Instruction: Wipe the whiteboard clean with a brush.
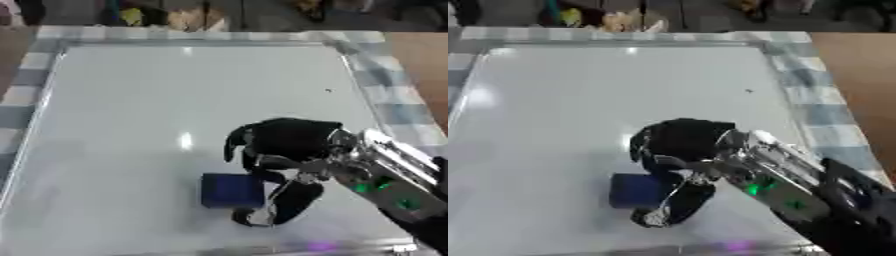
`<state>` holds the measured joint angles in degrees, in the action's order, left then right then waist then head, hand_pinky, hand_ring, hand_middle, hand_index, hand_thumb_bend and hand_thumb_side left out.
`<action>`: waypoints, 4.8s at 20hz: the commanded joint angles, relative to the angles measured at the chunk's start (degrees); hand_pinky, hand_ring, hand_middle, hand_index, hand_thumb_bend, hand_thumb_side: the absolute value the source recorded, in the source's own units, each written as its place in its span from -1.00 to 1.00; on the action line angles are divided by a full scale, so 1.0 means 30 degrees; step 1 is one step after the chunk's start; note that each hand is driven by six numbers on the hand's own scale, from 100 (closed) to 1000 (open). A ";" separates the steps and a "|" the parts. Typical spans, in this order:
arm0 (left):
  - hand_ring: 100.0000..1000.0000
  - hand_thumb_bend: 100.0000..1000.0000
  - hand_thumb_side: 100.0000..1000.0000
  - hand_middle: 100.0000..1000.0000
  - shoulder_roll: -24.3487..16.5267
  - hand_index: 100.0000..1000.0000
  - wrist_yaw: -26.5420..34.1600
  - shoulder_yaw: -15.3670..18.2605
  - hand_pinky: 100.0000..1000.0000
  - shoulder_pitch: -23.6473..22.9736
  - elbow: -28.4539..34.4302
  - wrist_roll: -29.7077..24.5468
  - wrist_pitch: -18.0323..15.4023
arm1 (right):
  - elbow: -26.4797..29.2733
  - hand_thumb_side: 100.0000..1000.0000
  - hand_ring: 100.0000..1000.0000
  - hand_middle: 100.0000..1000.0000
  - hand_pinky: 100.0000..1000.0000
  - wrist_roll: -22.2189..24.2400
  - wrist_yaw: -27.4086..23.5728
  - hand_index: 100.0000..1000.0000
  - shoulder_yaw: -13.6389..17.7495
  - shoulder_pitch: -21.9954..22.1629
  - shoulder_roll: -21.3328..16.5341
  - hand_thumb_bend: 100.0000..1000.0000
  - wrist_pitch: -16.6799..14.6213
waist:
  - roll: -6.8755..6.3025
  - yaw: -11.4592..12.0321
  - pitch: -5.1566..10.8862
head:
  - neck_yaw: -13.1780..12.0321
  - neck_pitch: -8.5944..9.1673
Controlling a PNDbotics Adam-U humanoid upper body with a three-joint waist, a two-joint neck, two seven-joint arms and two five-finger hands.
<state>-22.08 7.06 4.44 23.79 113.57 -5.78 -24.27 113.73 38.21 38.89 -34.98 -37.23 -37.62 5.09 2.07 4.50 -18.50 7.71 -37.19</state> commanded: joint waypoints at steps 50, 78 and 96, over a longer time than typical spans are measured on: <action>0.08 -0.90 0.96 0.02 0.0222 0.42 0.0006 -0.0039 -0.23 0.0150 0.0339 -0.0364 0.0318 | 0.0287 -0.27 0.74 0.38 0.37 0.0020 0.2690 -0.98 0.0174 0.1162 0.0972 -0.44 0.1650 | -0.0018 0.0373 0.0023 | 0.0287 0.0398; 0.07 -0.91 0.97 0.01 0.0382 0.41 0.0031 -0.0082 -0.27 0.0084 0.0339 -0.0578 0.0467 | -0.0715 -0.41 0.71 0.30 0.31 -0.1010 0.3390 -0.99 0.0069 0.1505 0.1622 -0.50 0.2063 | -0.0025 0.0437 -0.0126 | 0.0340 0.0585; 0.08 -0.91 0.96 0.00 0.0413 0.41 0.0066 -0.0098 -0.28 0.0117 0.0339 -0.0660 0.0552 | -0.1283 -0.48 0.66 0.20 0.25 -0.1501 0.3396 -1.00 -0.0088 0.1567 0.1867 -0.53 0.1783 | -0.0009 0.0531 -0.0161 | 0.0313 0.0584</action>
<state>-20.13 7.14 4.12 23.70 113.57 -7.54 -22.65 109.46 34.06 48.90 -35.53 -32.19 -31.55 10.43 2.24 6.01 -19.97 8.66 -36.10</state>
